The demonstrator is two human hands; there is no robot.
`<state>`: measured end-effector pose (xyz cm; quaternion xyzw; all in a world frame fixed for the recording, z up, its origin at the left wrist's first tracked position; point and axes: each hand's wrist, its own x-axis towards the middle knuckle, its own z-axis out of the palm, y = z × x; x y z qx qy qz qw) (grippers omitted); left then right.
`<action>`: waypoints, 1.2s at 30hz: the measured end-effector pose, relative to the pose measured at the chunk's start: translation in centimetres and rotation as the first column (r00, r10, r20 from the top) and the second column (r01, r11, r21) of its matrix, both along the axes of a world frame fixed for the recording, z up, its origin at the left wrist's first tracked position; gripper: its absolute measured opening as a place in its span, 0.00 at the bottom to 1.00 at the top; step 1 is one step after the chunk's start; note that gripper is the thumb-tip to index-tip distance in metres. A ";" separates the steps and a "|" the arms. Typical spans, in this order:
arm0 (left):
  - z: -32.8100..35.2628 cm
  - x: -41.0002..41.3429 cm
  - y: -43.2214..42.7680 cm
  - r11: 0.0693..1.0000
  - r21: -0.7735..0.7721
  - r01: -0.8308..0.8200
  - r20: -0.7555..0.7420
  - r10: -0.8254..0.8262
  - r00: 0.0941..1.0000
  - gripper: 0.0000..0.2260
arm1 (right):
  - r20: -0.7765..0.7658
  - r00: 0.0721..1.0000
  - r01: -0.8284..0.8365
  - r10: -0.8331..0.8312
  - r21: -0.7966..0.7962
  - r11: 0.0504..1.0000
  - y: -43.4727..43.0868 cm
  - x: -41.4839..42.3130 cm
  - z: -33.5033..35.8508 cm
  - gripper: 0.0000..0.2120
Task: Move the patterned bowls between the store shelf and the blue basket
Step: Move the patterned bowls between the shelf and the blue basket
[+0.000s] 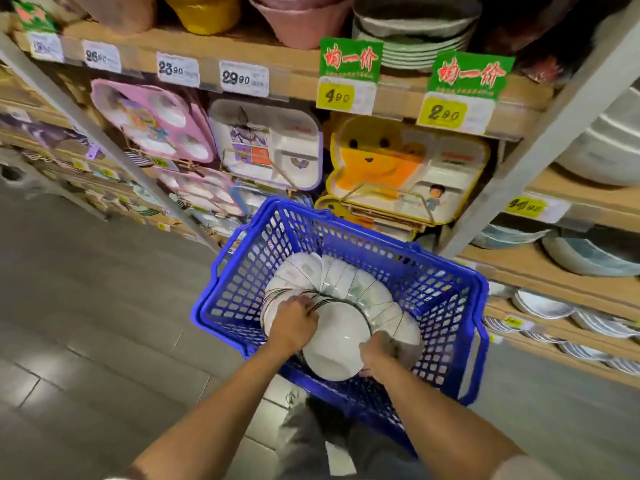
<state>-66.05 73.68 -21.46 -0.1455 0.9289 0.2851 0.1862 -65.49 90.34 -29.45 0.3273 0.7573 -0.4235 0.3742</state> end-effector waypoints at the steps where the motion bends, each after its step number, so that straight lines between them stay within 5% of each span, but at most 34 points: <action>1: -0.3 -0.1 -0.2 1.000 -0.006 0.022 -0.009 -0.022 1.000 0.10 | -0.010 0.998 -0.058 0.058 0.035 0.998 0.0 0.1 0.0 0.19; 6: -1.3 -0.3 -0.7 0.992 -0.023 0.125 0.014 -0.125 0.992 0.16 | -0.058 0.949 -0.293 0.311 0.216 0.931 0.3 0.0 -0.2 0.17; 10: -1.2 -0.9 -1.0 0.987 0.010 0.163 0.031 -0.163 0.986 0.19 | -0.057 0.915 -0.384 0.400 0.186 0.904 1.0 -0.9 2.0 0.18; 18: 0.8 -1.7 -1.0 0.958 0.275 0.080 0.074 -0.103 0.992 0.17 | 0.016 1.000 -0.008 0.011 -0.188 0.982 3.0 -3.8 9.3 0.20; 26: 6.9 -5.5 0.8 0.655 0.754 -0.052 -0.041 0.127 0.991 0.26 | -0.070 0.985 0.128 -0.156 -0.303 0.944 3.8 -7.6 17.8 0.19; 36: 19.0 -11.0 2.9 0.425 0.899 -0.102 -0.088 0.406 0.910 0.22 | -0.443 0.882 0.046 -0.161 -0.259 0.965 4.8 -9.7 31.2 0.07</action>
